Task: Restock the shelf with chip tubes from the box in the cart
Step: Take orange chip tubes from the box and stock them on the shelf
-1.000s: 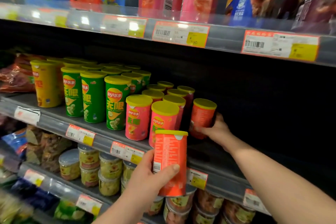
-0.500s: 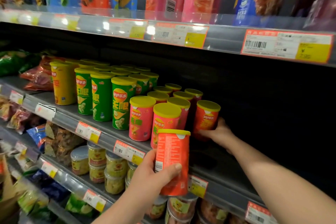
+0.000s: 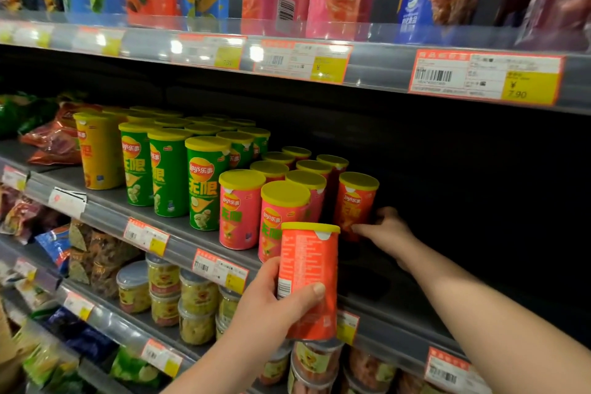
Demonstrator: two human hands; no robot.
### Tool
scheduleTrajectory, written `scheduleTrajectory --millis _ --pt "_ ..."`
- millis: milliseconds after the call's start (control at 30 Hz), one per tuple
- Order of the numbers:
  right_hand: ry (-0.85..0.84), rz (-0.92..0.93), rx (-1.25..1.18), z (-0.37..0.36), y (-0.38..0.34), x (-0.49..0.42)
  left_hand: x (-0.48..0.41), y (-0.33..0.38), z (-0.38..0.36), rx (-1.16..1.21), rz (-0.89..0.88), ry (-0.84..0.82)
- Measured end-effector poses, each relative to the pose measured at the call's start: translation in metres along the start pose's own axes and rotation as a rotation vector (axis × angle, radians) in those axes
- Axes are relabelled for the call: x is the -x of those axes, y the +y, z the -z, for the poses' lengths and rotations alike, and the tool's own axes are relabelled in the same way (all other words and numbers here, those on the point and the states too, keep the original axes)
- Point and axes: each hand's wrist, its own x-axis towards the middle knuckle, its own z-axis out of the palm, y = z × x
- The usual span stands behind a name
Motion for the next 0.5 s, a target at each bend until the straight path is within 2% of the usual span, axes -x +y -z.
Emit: scheduleTrajectory --millis 100,233,300,367,500 --pt "-0.081 0.11 -0.037 0.015 -0.005 0.02 -0.005 0.003 -0.006 -0.015 -0.057 -0.04" --pt "-0.467 0.172 -0.321 0.037 -0.005 0.057 -0.015 0.008 -0.019 -0.06 -0.16 -0.102" --pt "-0.6 0.19 -0.34 0.042 -0.001 0.071 -0.02 0.009 -0.029 -0.076 -0.217 -0.125" --pt "-0.63 0.219 -0.342 0.045 0.001 0.08 -0.027 0.009 -0.039 -0.12 -0.265 -0.119" --pt "-0.476 0.223 -0.408 0.058 0.009 0.079 -0.035 0.009 -0.053 -0.309 -0.308 -0.189"
